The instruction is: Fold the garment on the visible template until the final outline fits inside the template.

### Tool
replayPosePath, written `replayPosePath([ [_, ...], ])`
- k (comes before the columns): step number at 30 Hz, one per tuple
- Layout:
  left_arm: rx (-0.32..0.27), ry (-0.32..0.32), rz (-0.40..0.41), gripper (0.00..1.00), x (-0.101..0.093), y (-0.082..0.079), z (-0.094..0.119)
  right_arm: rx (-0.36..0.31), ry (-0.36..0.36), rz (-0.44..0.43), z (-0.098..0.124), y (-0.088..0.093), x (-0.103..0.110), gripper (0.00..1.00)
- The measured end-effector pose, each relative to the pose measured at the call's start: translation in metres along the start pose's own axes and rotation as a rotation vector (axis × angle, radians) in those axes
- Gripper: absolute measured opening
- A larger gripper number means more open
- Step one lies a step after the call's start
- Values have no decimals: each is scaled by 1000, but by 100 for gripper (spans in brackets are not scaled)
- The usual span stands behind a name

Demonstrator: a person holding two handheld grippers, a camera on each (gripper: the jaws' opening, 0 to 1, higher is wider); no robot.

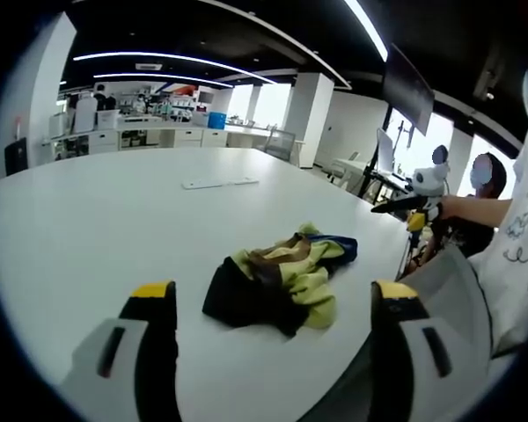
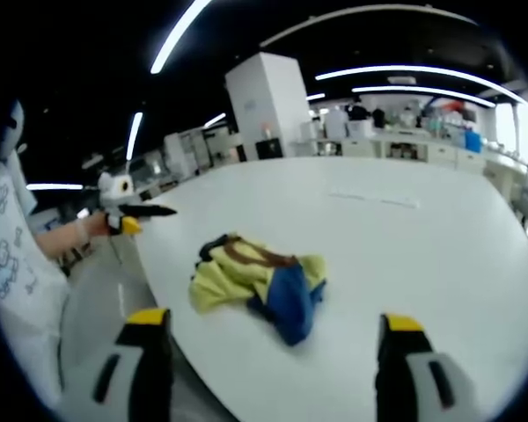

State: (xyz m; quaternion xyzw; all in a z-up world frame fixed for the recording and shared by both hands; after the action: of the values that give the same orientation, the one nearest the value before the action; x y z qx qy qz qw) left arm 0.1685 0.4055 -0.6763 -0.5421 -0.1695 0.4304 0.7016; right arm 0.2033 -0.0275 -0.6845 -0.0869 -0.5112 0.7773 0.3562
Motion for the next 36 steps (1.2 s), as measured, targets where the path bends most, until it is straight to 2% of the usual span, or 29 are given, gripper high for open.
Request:
replayPosePath([
  [29, 18, 9, 10, 88, -3, 7, -4, 15, 7, -6, 0, 6, -1, 96],
  [36, 33, 6, -4, 85, -1, 11, -13, 33, 2, -8, -3, 9, -2, 95],
])
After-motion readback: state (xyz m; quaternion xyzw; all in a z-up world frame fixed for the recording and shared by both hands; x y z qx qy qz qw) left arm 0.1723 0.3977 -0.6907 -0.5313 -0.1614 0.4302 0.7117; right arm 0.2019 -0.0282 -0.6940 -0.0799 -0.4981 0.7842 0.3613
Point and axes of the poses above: the point that each gripper's makers call its tool centre point, and the gripper's own axes: z roughly backward along the fingers, x roughly to its left, y roughly out of its underside, the point moved 9 cm from there along z, roughly backward along the fingers, and after that the axes turned 2 degrees about -x, right-handed, at the moved point
